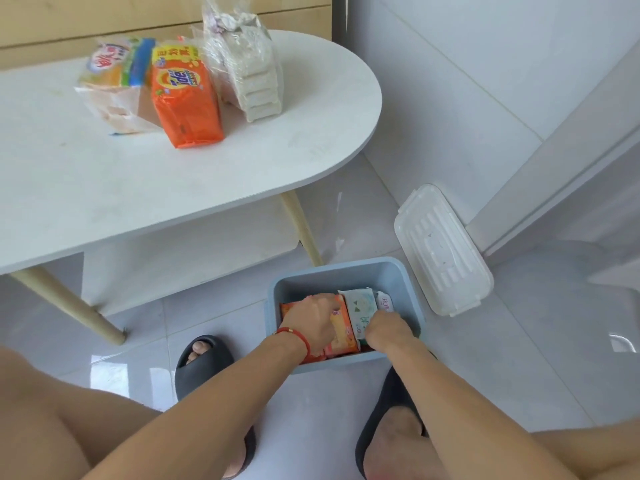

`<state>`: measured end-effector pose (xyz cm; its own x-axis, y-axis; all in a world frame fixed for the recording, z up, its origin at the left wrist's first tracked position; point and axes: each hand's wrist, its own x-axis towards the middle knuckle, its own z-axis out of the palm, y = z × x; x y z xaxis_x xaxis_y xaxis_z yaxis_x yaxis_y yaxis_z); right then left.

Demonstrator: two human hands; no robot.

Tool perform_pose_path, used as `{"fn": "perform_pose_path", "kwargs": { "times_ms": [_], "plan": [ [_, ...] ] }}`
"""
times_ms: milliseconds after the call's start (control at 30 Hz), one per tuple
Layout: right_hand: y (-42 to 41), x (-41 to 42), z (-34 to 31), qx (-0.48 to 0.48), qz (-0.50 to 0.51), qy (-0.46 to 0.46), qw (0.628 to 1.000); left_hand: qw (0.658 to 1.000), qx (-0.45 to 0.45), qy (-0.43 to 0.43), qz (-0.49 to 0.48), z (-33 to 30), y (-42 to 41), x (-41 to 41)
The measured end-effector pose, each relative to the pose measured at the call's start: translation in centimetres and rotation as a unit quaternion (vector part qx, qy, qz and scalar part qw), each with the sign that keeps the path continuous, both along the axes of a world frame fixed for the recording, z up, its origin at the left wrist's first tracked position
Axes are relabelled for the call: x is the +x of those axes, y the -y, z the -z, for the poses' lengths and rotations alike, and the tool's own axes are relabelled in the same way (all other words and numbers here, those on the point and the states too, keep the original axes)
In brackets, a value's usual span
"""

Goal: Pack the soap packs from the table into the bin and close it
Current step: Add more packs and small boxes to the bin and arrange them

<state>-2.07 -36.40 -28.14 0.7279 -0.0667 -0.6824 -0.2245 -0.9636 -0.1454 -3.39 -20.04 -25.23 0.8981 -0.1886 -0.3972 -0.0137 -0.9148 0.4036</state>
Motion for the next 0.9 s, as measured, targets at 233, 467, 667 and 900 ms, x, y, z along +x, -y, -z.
{"fn": "perform_pose_path", "kwargs": {
  "times_ms": [233, 467, 667, 900],
  "plan": [
    [-2.2, 2.6, -7.0, 0.074, -0.006, 0.08, 0.994, 0.989, -0.012, 0.145, -0.037, -9.9, -4.2, 1.7],
    [-8.6, 5.6, -21.3, 0.368, -0.062, 0.128, 0.919, 0.923, -0.027, 0.385, 0.002, -24.1, -11.6, 2.4],
    [-15.4, 7.0, -28.5, 0.369, -0.107, 0.372, 0.845, 0.876, -0.027, 0.397, -0.272, -26.8, -18.9, 5.8],
    [-23.6, 10.8, -29.1, 0.159, -0.222, 0.388, 0.88, 0.893, 0.053, 0.391, -0.216, -24.7, -21.6, 9.4]
  ]
}}
